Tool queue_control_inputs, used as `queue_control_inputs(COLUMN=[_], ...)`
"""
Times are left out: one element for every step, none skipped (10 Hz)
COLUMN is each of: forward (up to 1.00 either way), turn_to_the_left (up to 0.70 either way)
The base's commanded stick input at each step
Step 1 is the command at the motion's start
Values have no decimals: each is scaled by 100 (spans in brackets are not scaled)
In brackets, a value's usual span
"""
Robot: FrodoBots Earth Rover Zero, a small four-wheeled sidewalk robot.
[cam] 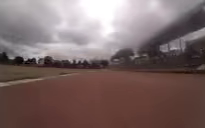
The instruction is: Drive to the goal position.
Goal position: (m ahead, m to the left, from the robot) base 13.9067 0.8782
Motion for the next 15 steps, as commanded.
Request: queue_control_inputs(forward=[100,100,100,100,100,100,100,100,100,100,100,100,100,100,100], turn_to_the_left=[0,0,0,0,0,0,0,0,0,0,0,0,0,0,0])
